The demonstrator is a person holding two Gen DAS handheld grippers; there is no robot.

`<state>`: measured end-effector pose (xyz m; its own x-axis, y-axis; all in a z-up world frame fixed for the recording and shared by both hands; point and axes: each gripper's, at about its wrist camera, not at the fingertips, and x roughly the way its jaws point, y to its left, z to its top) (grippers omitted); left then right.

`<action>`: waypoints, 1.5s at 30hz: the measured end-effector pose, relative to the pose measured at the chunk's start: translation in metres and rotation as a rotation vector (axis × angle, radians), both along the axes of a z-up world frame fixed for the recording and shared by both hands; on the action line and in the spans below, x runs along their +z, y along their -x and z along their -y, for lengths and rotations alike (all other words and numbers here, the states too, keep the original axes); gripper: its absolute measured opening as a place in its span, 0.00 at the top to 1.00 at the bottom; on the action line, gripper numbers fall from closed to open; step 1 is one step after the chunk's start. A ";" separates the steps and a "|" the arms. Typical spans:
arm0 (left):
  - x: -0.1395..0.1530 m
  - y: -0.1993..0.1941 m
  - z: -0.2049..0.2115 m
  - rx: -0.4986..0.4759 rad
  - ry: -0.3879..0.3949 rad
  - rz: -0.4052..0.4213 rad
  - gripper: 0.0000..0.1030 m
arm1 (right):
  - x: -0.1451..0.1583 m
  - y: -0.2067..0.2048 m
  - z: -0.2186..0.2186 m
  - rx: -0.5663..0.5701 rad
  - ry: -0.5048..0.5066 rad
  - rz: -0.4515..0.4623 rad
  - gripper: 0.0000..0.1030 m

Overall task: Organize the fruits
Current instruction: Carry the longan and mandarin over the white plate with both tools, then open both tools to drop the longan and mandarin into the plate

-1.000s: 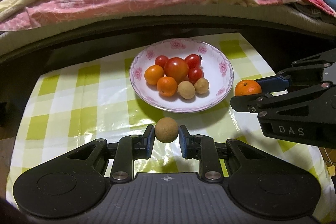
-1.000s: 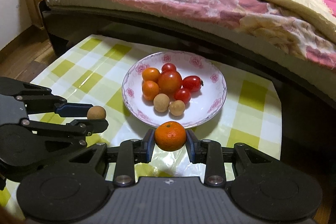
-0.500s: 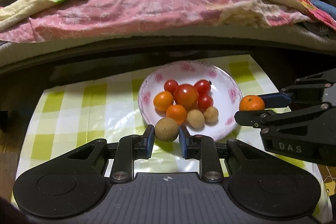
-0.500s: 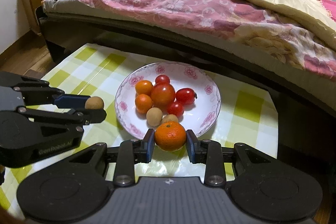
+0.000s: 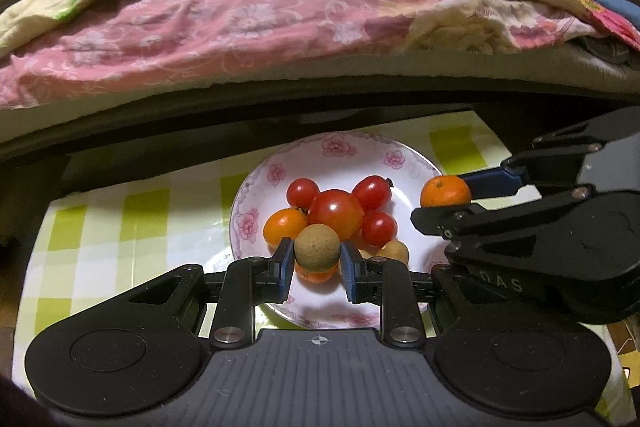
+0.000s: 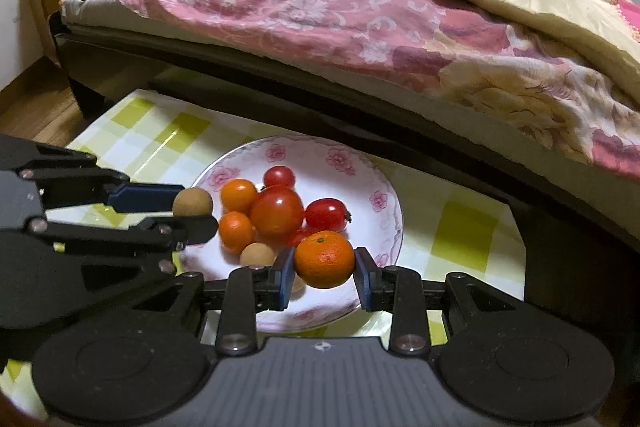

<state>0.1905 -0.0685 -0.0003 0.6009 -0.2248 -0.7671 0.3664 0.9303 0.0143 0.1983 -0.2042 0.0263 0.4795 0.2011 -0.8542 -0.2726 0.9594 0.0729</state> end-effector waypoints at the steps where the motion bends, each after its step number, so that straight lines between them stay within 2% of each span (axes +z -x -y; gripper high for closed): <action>1: -0.001 -0.003 0.001 -0.003 -0.006 0.000 0.69 | -0.002 -0.003 0.000 0.000 0.003 -0.003 0.67; 11: -0.010 -0.021 0.009 -0.014 -0.042 -0.021 0.68 | -0.023 -0.025 0.002 -0.006 0.015 -0.042 0.67; 23: -0.021 -0.031 0.016 -0.021 -0.051 -0.049 0.68 | -0.031 -0.036 0.009 -0.032 -0.015 -0.082 0.66; 35: -0.018 -0.031 0.012 -0.007 -0.043 -0.055 0.60 | -0.031 -0.038 0.012 -0.058 -0.041 -0.105 0.66; 45: -0.009 -0.027 0.009 -0.005 -0.037 -0.049 0.55 | -0.024 -0.034 0.020 -0.082 -0.057 -0.088 0.66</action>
<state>0.2173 -0.0776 -0.0089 0.5618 -0.1982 -0.8032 0.3717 0.9278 0.0311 0.2324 -0.2240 0.0026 0.4197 0.2137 -0.8821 -0.1833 0.9718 0.1483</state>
